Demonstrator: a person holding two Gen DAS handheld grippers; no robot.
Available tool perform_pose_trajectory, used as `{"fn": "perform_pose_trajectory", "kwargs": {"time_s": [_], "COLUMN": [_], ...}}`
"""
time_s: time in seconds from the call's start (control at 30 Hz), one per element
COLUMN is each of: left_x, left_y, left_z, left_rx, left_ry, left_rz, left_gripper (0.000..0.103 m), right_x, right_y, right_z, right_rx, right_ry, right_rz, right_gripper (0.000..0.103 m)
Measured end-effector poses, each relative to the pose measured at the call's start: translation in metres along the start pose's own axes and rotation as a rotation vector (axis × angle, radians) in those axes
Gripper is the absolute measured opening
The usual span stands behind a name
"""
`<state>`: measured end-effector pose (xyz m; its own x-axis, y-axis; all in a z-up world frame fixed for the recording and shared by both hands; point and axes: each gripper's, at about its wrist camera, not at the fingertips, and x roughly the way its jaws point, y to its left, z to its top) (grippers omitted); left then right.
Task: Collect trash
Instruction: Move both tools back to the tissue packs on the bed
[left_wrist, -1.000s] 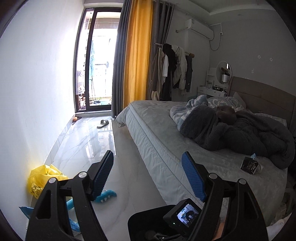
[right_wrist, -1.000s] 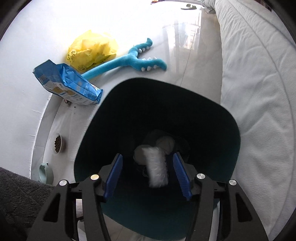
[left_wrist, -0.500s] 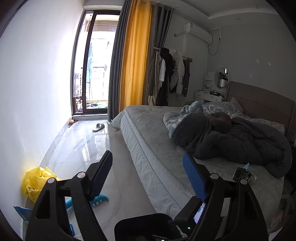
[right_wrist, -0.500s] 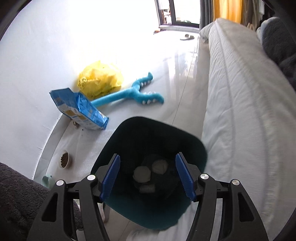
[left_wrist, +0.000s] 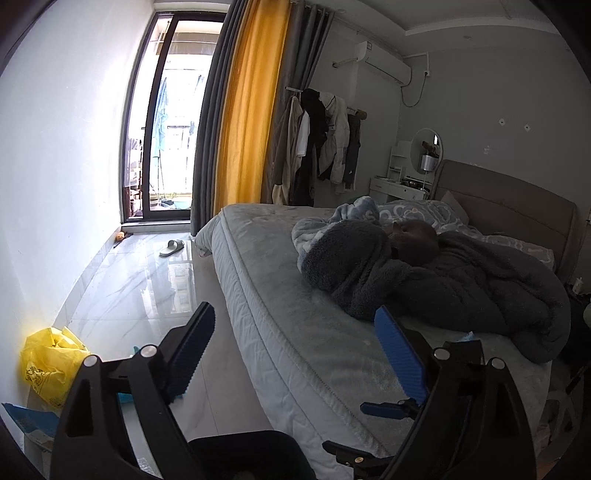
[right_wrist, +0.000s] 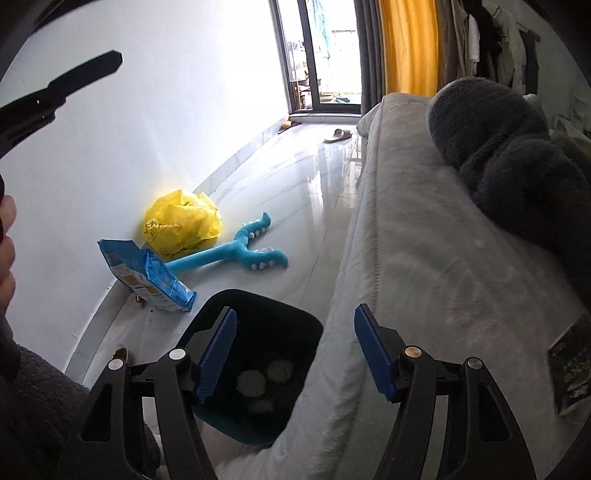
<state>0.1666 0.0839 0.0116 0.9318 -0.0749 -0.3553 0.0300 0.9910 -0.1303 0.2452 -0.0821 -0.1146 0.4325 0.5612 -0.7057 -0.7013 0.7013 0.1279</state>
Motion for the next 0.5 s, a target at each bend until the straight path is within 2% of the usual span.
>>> {"fn": "perform_pose_trajectory", "kwargs": {"time_s": [0.23, 0.5], "left_x": [0.018, 0.038], "left_y": [-0.022, -0.054], "left_z": [-0.002, -0.008], "left_rx": [-0.029, 0.002], "left_ry": [0.027, 0.058], "left_rz": [-0.037, -0.079], "left_gripper": [0.096, 0.096], "right_x": [-0.030, -0.064], "right_y": [-0.046, -0.105], "right_z": [-0.008, -0.020], "right_rx": [0.030, 0.105], "right_ry": [-0.045, -0.080], "right_rz": [-0.086, -0.170], "right_gripper": [0.069, 0.073]}}
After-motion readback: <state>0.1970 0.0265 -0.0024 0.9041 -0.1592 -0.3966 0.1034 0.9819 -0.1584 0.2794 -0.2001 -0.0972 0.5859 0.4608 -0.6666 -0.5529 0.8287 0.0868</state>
